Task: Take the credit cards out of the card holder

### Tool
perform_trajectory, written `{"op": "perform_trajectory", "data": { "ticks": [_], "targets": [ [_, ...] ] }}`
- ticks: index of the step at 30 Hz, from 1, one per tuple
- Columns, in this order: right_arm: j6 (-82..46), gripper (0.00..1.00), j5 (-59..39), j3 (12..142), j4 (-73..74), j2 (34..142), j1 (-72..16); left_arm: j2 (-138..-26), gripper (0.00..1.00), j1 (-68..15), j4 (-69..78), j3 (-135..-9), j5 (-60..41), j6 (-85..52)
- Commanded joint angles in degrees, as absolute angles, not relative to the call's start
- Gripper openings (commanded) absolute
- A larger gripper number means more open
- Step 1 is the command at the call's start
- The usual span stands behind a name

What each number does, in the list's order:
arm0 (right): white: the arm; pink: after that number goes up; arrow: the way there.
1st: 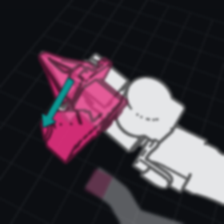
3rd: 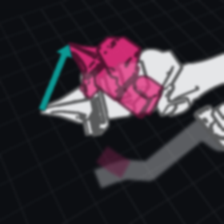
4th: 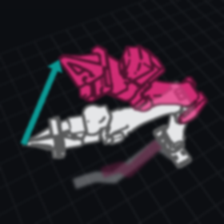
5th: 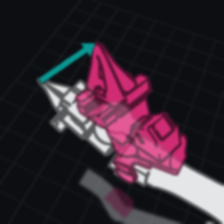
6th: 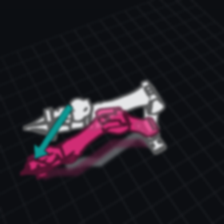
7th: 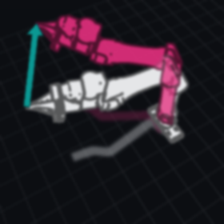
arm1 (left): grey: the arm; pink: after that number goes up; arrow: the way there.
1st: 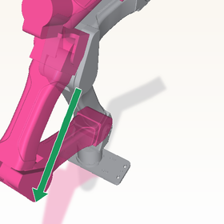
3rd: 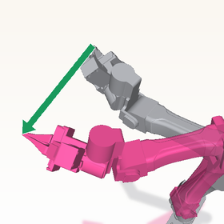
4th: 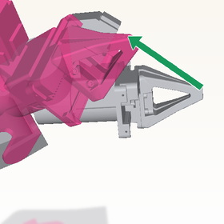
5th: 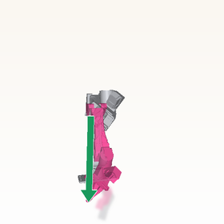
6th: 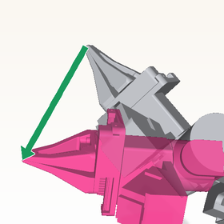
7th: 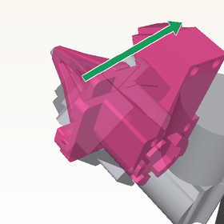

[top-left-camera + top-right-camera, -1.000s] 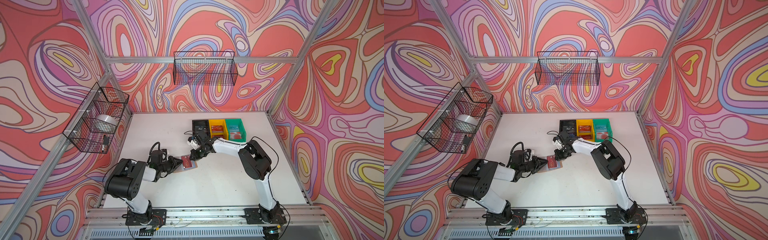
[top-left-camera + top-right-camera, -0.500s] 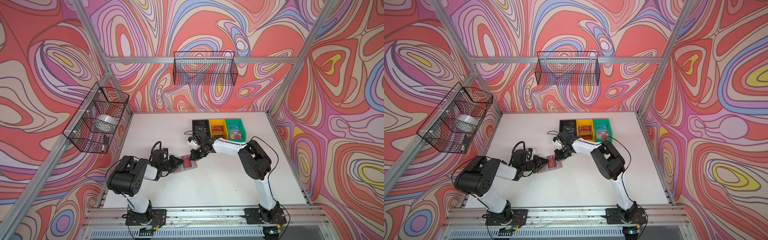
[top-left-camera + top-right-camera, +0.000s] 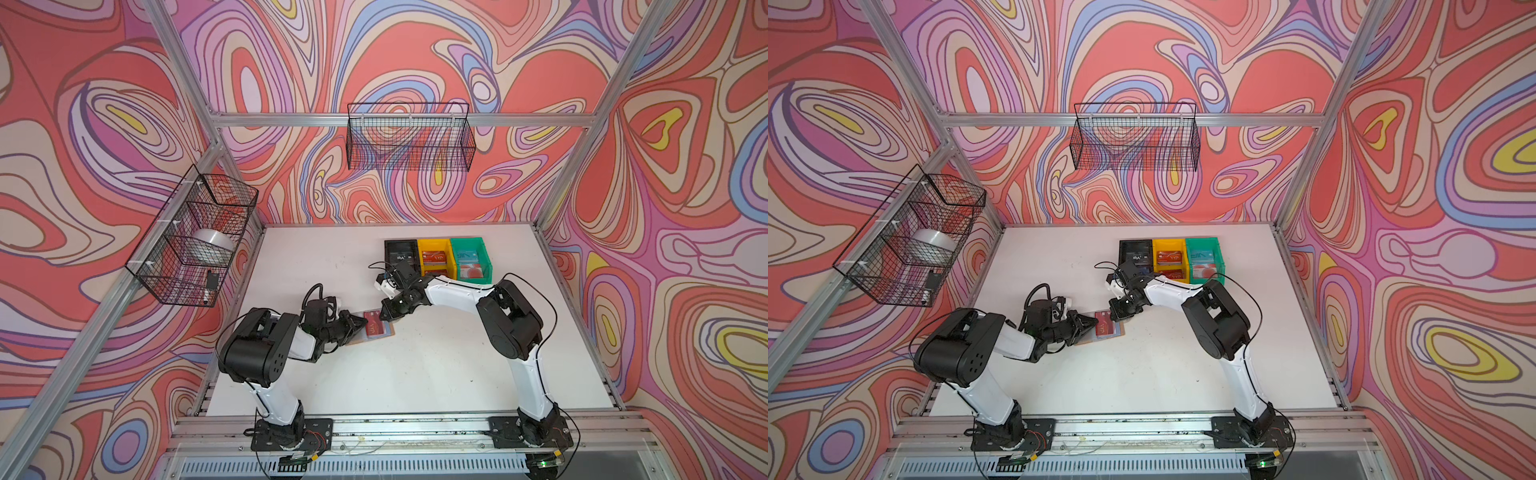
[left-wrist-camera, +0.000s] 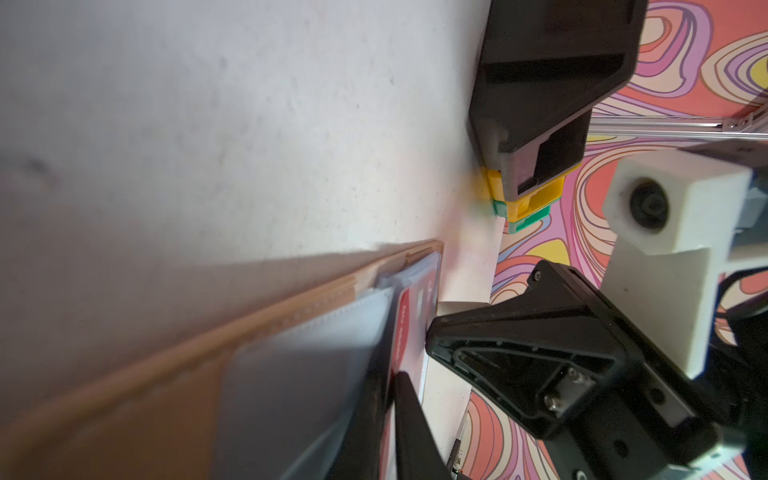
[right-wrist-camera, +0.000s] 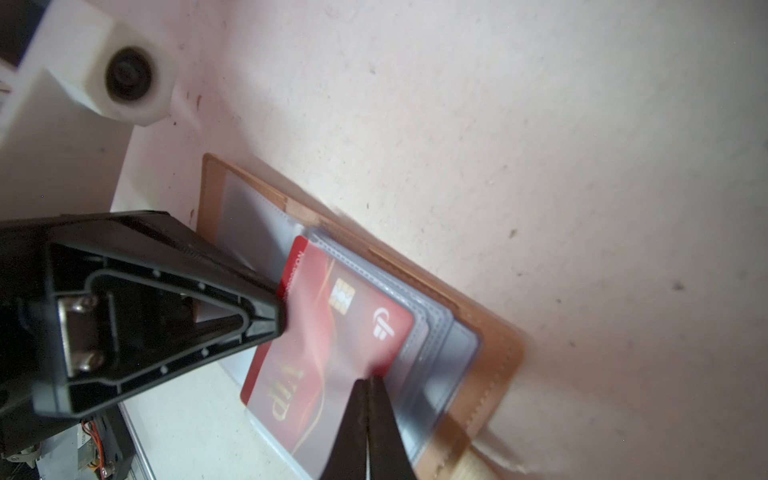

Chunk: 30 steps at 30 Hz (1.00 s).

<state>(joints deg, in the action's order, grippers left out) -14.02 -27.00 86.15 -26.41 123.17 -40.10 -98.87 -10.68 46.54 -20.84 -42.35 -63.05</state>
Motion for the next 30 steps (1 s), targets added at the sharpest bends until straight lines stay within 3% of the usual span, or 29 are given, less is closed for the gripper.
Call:
{"op": "perform_trajectory", "data": {
  "ticks": [1, 30],
  "targets": [
    [-13.49, 0.06, -26.91, 86.18, -28.04, 125.16, -40.42, -98.62, 0.15, -11.14, 46.5, -19.44, -41.56, -62.84],
    [-13.71, 0.06, -26.88, 84.82, -27.65, 124.72, -40.43, -96.89, 0.16, -10.11, 48.78, -16.53, -40.1, -64.23]
  ]
}}
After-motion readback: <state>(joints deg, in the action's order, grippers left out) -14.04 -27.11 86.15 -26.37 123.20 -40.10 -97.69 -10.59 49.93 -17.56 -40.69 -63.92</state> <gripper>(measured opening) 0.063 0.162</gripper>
